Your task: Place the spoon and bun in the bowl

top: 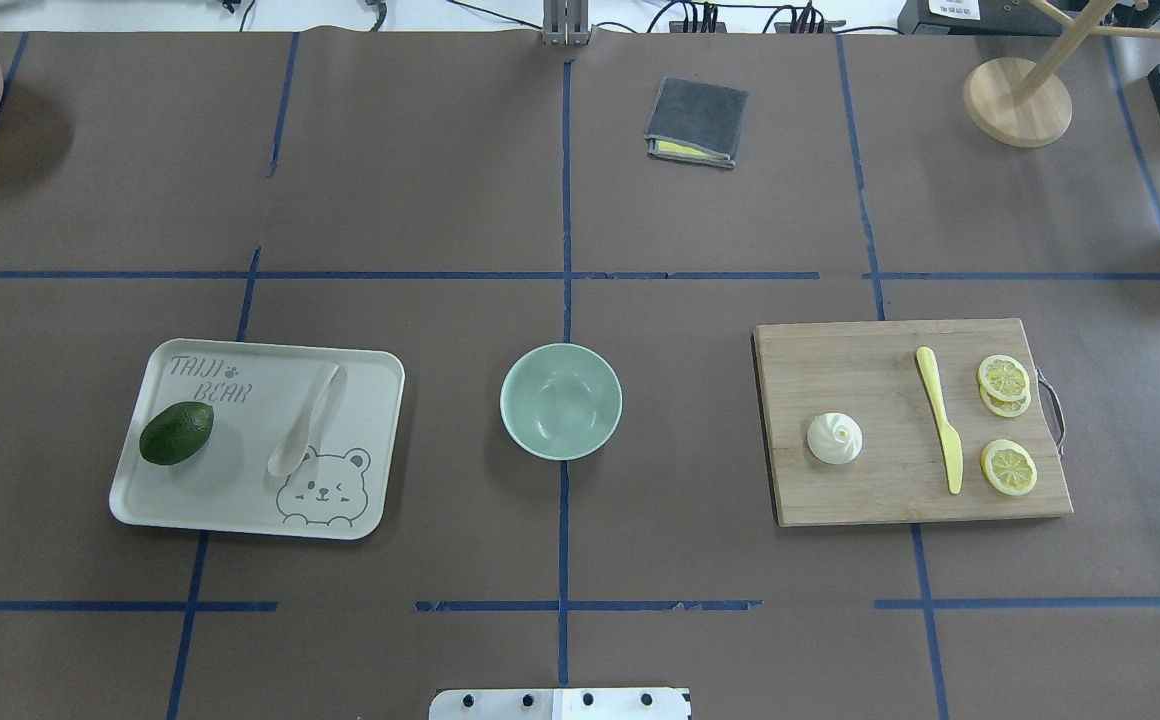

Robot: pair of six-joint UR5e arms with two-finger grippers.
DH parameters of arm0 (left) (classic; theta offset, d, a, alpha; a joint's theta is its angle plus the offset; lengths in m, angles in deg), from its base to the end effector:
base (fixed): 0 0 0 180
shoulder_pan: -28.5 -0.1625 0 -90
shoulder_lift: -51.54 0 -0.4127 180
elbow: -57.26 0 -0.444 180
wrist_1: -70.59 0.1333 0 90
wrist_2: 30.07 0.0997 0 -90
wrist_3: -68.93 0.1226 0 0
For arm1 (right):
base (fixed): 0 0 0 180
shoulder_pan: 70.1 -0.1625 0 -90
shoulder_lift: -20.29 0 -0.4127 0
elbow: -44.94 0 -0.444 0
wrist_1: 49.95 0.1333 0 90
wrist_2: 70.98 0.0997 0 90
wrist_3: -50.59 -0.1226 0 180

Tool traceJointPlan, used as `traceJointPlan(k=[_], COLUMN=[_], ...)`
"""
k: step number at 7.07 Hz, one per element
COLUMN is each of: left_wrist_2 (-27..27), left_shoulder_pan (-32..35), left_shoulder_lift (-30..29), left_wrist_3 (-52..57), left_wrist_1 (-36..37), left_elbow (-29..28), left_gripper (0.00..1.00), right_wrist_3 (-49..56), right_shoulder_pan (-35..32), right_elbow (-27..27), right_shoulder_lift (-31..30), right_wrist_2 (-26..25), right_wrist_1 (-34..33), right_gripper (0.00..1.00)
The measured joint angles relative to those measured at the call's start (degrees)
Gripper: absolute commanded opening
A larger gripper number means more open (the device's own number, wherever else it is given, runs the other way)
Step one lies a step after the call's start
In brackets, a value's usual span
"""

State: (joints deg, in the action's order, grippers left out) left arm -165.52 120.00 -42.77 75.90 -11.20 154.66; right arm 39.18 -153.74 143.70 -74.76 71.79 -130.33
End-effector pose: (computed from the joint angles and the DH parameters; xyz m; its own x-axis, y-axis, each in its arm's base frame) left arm -0.0608 -0.5691 0.5637 0.7004 0.1460 -0.6986 -0.0593 0.9874 0.1469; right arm -0.0222 -0.5216 0.5941 0.5908 -0.0532 0.8051 -0.0093 0.9973 0.0727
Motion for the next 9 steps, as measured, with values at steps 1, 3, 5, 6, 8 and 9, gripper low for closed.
traceJointPlan(k=[1,3,5,6,8,9], left_wrist_2=[0.6,-1.0,-3.4,-3.9,-3.2,0.0], left_shoulder_pan=[-1.6,-7.3,-14.3,-18.1,-27.9,-33.2], left_shoulder_lift=[0.2,0.5,0.0,-1.4,-6.0,-9.3], left_wrist_3=[0.1,-0.3,-2.6,-7.8,-24.0,-31.3], left_wrist_1=[-0.4,-5.7,-11.4,-14.1,-17.6,-18.1], left_elbow=[0.0,0.5,2.5,3.5,6.1,6.9], left_gripper=[1.00,1.00,1.00,1.00,1.00,1.00], right_wrist_3=[0.0,-1.9,-10.0,-11.9,-12.9,-12.9], right_shoulder_pan=[0.8,3.8,8.3,9.2,9.7,9.7], right_elbow=[0.0,-0.2,-0.2,-0.3,-0.3,-0.3], right_shoulder_lift=[0.2,0.1,-0.4,-0.8,-1.1,-1.1], right_wrist_2=[0.0,0.1,0.3,0.4,0.5,0.5], right_wrist_1=[0.7,7.7,16.7,18.8,19.8,19.9], right_gripper=[1.00,1.00,1.00,1.00,1.00,1.00])
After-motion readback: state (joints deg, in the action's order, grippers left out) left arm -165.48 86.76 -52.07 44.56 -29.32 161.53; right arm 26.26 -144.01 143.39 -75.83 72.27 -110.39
